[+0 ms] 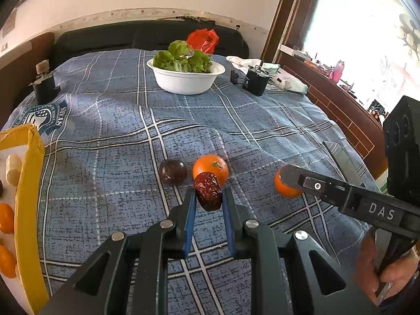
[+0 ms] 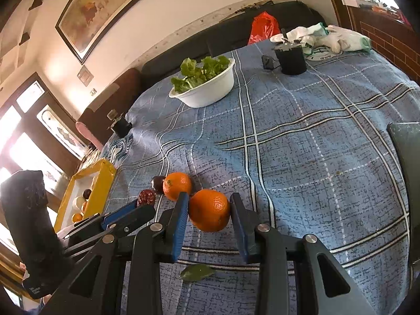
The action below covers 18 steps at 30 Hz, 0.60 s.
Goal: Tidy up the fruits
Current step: 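Carry the red date and orange over the yellow tray with both tools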
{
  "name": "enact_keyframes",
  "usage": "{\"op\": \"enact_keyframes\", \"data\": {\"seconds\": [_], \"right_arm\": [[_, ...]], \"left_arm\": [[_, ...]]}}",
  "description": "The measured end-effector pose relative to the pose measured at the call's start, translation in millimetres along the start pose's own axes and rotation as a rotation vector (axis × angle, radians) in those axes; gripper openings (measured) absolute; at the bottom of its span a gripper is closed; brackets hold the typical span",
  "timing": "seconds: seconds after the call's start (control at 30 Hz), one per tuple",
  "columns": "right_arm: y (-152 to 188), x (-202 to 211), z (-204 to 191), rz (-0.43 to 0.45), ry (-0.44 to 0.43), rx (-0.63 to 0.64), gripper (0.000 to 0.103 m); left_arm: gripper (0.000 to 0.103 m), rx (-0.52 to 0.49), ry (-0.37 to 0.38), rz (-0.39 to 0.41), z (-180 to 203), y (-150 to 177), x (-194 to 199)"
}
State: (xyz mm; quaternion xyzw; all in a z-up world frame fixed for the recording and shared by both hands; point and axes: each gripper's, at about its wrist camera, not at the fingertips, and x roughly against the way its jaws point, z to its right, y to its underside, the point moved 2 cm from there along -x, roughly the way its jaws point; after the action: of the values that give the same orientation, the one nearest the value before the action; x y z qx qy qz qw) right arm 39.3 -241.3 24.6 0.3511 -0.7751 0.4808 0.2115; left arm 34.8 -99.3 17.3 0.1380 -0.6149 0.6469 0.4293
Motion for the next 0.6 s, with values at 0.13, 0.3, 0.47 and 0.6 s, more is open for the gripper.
{"op": "enact_keyframes", "data": {"seconds": [0.13,0.3,0.47,0.6], "right_arm": [[1,-1,2,-0.003,0.003,-0.002,0.035],[2,-2,8,-0.001,-0.002,-0.022,0.035],[6,-7,13,-0.007,-0.014,-0.035,0.035],[8,-8,11,0.001,-0.025,-0.014,0.035]], "left_arm": [[0.019,0.015,-0.002,-0.012,-4,0,-3],[0.019,0.011,-0.002,-0.015,-1,2,-3],[0.019,0.013,0.008,-0.012,2,3,0],[0.019,0.018,0.008,-0.007,3,4,1]]}}
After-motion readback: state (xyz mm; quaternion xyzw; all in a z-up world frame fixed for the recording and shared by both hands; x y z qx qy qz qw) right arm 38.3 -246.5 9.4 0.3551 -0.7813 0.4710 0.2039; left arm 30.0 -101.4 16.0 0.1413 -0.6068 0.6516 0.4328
